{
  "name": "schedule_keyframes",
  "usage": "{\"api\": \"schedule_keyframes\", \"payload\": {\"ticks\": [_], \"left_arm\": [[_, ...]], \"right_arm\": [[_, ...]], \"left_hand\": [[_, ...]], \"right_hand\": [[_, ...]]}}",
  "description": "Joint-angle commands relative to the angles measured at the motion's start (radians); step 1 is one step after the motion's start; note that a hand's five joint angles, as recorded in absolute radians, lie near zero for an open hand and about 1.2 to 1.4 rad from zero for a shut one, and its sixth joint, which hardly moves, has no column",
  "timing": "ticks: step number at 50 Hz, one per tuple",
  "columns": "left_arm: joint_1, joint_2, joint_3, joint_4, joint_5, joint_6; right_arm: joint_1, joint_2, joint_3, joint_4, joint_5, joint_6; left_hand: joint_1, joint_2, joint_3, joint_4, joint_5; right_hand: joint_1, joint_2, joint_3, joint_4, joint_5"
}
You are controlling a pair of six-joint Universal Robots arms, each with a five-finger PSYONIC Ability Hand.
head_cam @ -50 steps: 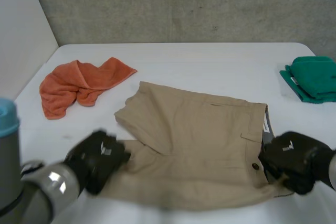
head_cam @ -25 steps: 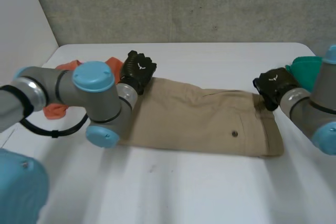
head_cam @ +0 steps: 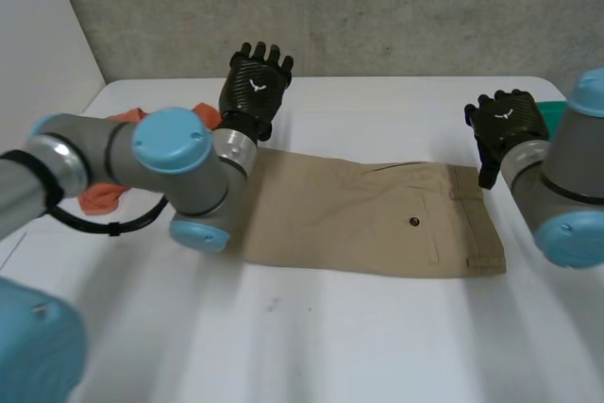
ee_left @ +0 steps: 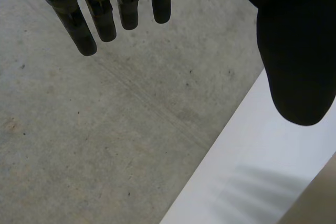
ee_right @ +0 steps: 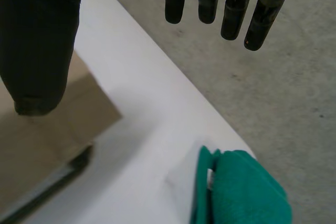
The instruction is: Fold the laundry.
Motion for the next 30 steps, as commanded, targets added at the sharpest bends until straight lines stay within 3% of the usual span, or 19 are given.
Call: {"api": "schedule_keyframes", "payload": {"ticks": [1,7,16,19,24,30], "left_arm": [[-0.003,0.189,-0.270,-0.024,0.003,-0.091],[0.000,0.317,-0.453,-0.053,0.009,-0.183],[0.006,0.338,-0.530,-0.054,0.012,-0.213],[0.006,0.338,-0.530,-0.053,0.012,-0.214],[0.006,0.338,-0.531,-0.053,0.012,-0.215],[0.006,0.343,-0.531,-0.054,0.011,-0.215]], "right_arm": [[-0.075,-0.178,0.259,0.090,-0.154,0.020],[-0.138,-0.219,0.433,0.102,-0.260,0.037],[-0.172,-0.176,0.491,-0.048,-0.278,0.026],[-0.172,-0.123,0.477,-0.065,-0.272,0.019],[-0.176,-0.083,0.458,-0.070,-0.275,0.017],[-0.236,-0.096,0.468,-0.076,-0.283,0.019]], "left_hand": [[-0.013,-0.027,-0.036,-0.029,-0.046],[-0.013,-0.027,-0.036,-0.029,-0.046],[-0.013,-0.027,-0.036,-0.029,-0.046],[-0.013,-0.027,-0.036,-0.029,-0.046],[-0.013,-0.027,-0.036,-0.029,-0.046],[-0.013,-0.027,-0.036,-0.029,-0.046]], "right_hand": [[-0.026,-0.045,-0.040,-0.060,-0.064],[0.113,0.094,0.099,0.080,0.075],[0.327,0.309,0.313,0.294,0.289],[0.500,0.482,0.486,0.467,0.463],[1.194,1.176,1.180,1.161,1.157],[1.195,1.177,1.182,1.162,1.158]]}}
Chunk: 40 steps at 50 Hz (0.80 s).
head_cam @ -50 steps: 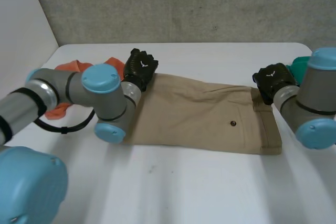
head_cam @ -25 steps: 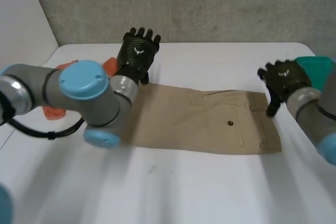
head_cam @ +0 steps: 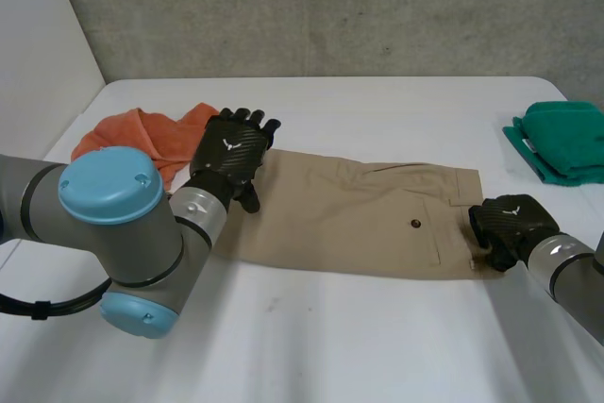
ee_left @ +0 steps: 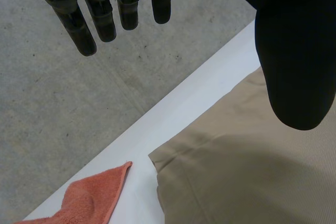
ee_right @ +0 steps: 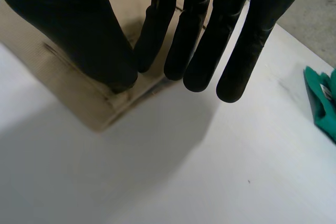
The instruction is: Fold the laundry.
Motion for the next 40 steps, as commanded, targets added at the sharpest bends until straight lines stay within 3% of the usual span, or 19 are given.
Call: {"api": "schedule_keyframes", "payload": {"ticks": [1,9,11,12,16,27,40], "left_arm": [[0.000,0.004,0.002,-0.001,-0.001,0.001],[-0.001,0.037,-0.007,-0.004,-0.003,-0.001],[-0.001,0.046,-0.015,-0.004,-0.001,-0.001],[-0.001,0.050,-0.017,-0.004,-0.001,-0.001],[-0.001,0.057,-0.021,-0.004,-0.001,-0.001],[-0.001,0.057,-0.034,-0.004,-0.001,-0.009],[0.002,0.053,-0.044,-0.004,-0.001,-0.009]], "right_arm": [[-0.072,0.000,0.003,-0.003,-0.009,0.001],[-0.131,-0.077,0.020,0.012,-0.052,-0.019],[-0.152,-0.094,0.034,0.017,-0.085,-0.019],[-0.163,-0.103,0.051,0.022,-0.126,-0.021],[-0.163,-0.129,0.092,0.019,-0.223,-0.004],[-0.109,-0.116,0.114,-0.001,-0.253,0.024],[-0.083,0.033,0.020,-0.072,-0.188,0.010]], "left_hand": [[-0.013,-0.027,-0.036,-0.029,-0.046],[-0.013,-0.027,-0.036,-0.029,-0.046],[-0.013,-0.027,-0.036,-0.029,-0.046],[-0.013,-0.027,-0.036,-0.029,-0.046],[-0.013,-0.027,-0.036,-0.029,-0.046],[-0.013,-0.027,-0.036,-0.029,-0.046],[-0.013,-0.027,-0.036,-0.029,-0.046]], "right_hand": [[0.519,0.313,0.326,0.326,0.364],[0.459,0.253,0.266,0.266,0.304],[-0.204,-0.411,-0.398,-0.398,-0.360],[-0.388,-0.594,-0.581,-0.581,-0.543],[-0.527,-0.733,-0.720,-0.721,-0.682],[-0.416,-0.623,-0.609,-0.610,-0.571],[-0.058,-0.265,-0.251,-0.252,-0.213]]}}
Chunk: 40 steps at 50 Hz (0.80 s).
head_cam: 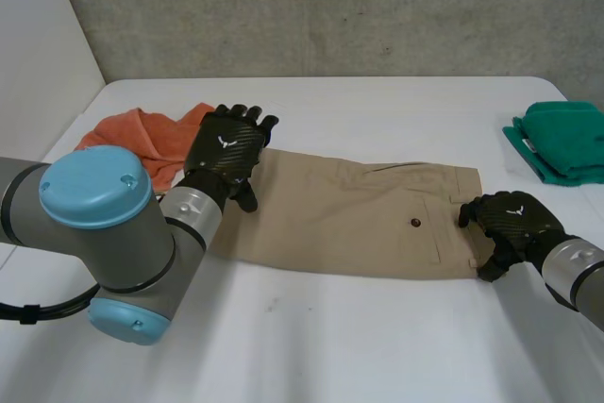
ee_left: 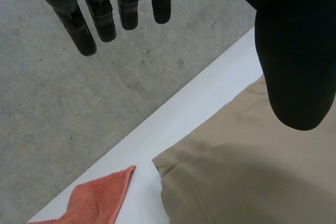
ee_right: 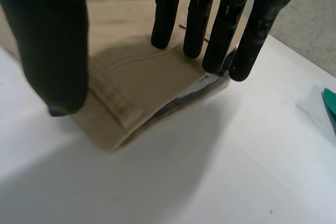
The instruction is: Fold the laundry.
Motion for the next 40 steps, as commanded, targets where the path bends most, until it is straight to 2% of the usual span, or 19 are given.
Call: {"api": "schedule_keyframes", "payload": {"ticks": [1,4,5,16,19,22,27,30,38,40], "left_arm": [[0.002,-0.004,-0.003,0.000,0.000,0.000],[0.003,-0.004,-0.004,-0.001,-0.001,0.000],[0.003,-0.004,-0.003,0.000,-0.001,0.000],[0.006,0.010,-0.004,-0.003,-0.003,0.000],[0.005,0.030,-0.009,-0.014,-0.003,-0.001],[0.006,0.051,-0.027,-0.015,-0.001,0.000],[0.006,0.071,-0.041,-0.017,-0.001,-0.001],[0.008,0.082,-0.050,-0.017,-0.001,-0.001],[0.032,0.113,-0.064,-0.017,-0.003,-0.001],[0.042,0.119,-0.064,-0.017,-0.003,-0.001]], "right_arm": [[0.019,0.075,-0.063,-0.012,0.033,-0.007],[0.020,0.084,-0.075,-0.012,0.044,-0.009],[0.020,0.086,-0.080,-0.014,0.047,-0.009],[0.003,0.041,-0.071,-0.001,0.062,-0.018],[-0.070,-0.020,-0.063,0.008,0.085,-0.051],[-0.151,-0.059,-0.061,0.032,0.089,-0.136],[-0.190,-0.066,-0.087,0.091,0.102,-0.301],[-0.147,-0.092,-0.113,0.112,0.118,-0.325],[0.141,-0.135,-0.212,0.094,0.096,-0.294],[0.248,-0.129,-0.255,0.089,0.073,-0.294]], "left_hand": [[-0.013,-0.027,-0.036,-0.029,-0.046],[-0.013,-0.027,-0.036,-0.029,-0.046],[-0.013,-0.027,-0.036,-0.029,-0.046],[-0.013,-0.027,-0.036,-0.029,-0.046],[-0.013,-0.027,-0.036,-0.029,-0.046],[-0.013,-0.027,-0.036,-0.029,-0.046],[-0.013,-0.027,-0.036,-0.029,-0.046],[-0.013,-0.027,-0.036,-0.029,-0.046],[-0.013,-0.027,-0.036,-0.029,-0.046],[-0.013,-0.027,-0.036,-0.029,-0.046]], "right_hand": [[0.401,0.321,0.321,0.322,0.342],[0.688,0.609,0.608,0.609,0.630],[0.923,0.844,0.843,0.844,0.865],[0.926,0.846,0.846,0.847,0.867],[0.926,0.846,0.846,0.847,0.867],[0.926,0.846,0.846,0.847,0.867],[0.926,0.846,0.846,0.847,0.867],[0.926,0.846,0.846,0.847,0.867],[0.926,0.846,0.846,0.847,0.867],[0.926,0.846,0.846,0.847,0.867]]}}
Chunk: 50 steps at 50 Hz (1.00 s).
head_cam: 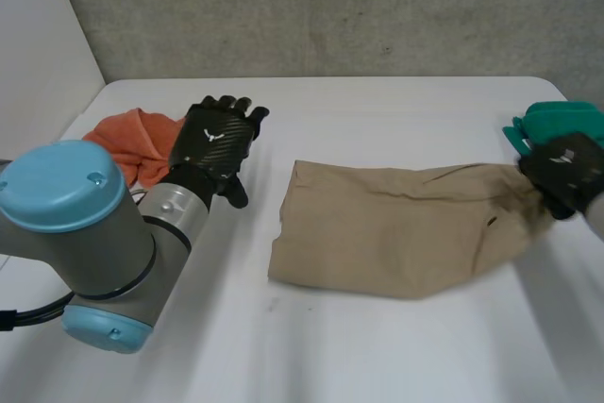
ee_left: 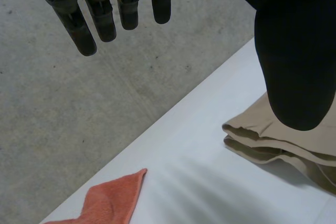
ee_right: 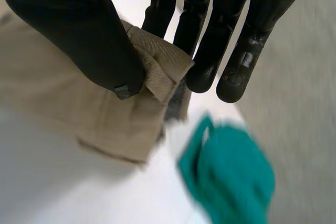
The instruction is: Fold the laundry.
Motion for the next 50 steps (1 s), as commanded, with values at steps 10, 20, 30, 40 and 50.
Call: {"api": "schedule_keyframes", "payload": {"ticks": [10,20,30,40,50], "left_arm": [[0.067,0.045,-0.008,0.000,-0.003,-0.042],[0.058,0.026,0.052,0.007,0.000,-0.052],[-0.082,-0.100,0.270,-0.032,0.000,-0.123],[-0.185,-0.299,0.397,-0.248,-0.015,-0.157],[-0.172,-0.407,0.419,-0.380,-0.070,-0.077]], "right_arm": [[0.637,0.207,-0.280,-0.014,-0.145,0.028],[0.688,0.258,-0.330,0.023,0.038,0.262],[0.473,-0.025,-0.237,0.027,0.065,0.853],[0.429,0.175,-0.318,0.132,0.120,0.772],[0.430,0.444,-0.454,0.202,0.183,0.626]], "left_hand": [[-0.013,-0.027,-0.036,-0.029,-0.046],[-0.013,-0.027,-0.036,-0.029,-0.046],[0.015,0.000,-0.009,-0.002,-0.019],[0.018,0.003,-0.006,0.001,-0.016],[0.018,0.003,-0.006,0.001,-0.016]], "right_hand": [[0.435,0.225,0.208,0.207,0.248],[-0.786,-0.996,-1.014,-1.015,-0.973],[-0.786,-0.996,-1.014,-1.015,-0.973],[-0.786,-0.996,-1.014,-1.015,-0.973],[-0.786,-0.996,-1.014,-1.015,-0.973]]}}
